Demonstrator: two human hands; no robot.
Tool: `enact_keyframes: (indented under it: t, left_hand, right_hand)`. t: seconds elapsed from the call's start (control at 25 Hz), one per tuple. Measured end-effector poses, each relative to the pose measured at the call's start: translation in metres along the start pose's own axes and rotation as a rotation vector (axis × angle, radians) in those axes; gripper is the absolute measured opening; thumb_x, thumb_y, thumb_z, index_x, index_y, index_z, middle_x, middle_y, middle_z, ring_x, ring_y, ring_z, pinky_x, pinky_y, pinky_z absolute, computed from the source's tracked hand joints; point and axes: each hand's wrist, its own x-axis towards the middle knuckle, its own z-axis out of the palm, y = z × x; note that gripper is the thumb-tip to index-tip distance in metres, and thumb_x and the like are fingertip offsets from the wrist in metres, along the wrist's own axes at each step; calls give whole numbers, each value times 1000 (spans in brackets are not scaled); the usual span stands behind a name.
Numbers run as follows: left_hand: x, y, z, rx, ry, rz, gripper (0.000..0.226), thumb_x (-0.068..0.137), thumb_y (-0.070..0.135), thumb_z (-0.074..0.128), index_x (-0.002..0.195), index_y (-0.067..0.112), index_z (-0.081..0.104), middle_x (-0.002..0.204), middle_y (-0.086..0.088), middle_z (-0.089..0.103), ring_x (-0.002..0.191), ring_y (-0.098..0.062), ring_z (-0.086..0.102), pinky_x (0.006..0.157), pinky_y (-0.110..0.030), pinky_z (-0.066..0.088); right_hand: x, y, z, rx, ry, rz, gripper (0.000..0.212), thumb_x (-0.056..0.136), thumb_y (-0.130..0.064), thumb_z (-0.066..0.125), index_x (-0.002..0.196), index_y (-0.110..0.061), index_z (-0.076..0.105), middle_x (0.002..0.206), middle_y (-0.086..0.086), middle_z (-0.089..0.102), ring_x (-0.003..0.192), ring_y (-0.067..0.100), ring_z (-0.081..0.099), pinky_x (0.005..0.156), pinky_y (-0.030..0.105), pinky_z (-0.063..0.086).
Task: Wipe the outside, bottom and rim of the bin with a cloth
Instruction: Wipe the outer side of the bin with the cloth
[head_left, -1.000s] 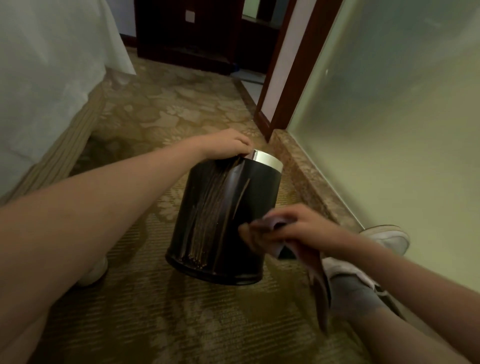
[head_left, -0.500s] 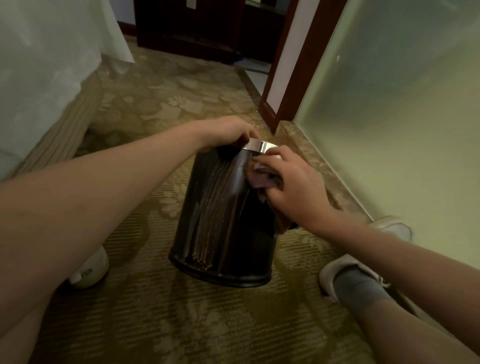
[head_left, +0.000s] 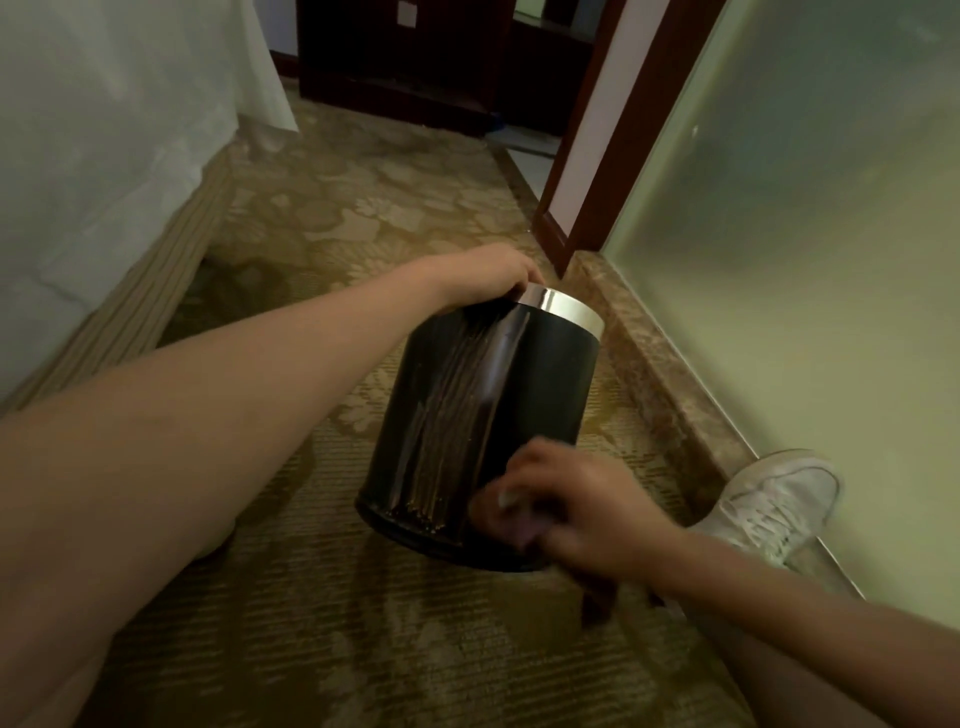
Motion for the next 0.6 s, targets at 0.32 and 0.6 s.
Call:
enact_keyframes:
  t: [0.32, 0.6]
  left_hand:
    - [-6, -4, -11, -233, 24, -42, 41, 88, -6, 39, 98, 16, 71, 105, -1, 65, 107, -18, 57, 84, -21, 46]
    - [-7, -8, -16, -120, -55, -51, 36, 93, 6, 39, 105, 25, 67, 110, 0, 62, 100, -14, 57, 82, -27, 47]
  right_hand:
    - [61, 42, -80, -255, 459, 255, 28, 83, -29, 61, 109, -25, 71, 98, -6, 59, 85, 14, 57, 63, 26, 44]
    - [58, 21, -49, -359, 282, 158, 37, 80, -31, 64, 117, -27, 64, 112, -2, 54, 96, 19, 56, 66, 40, 54]
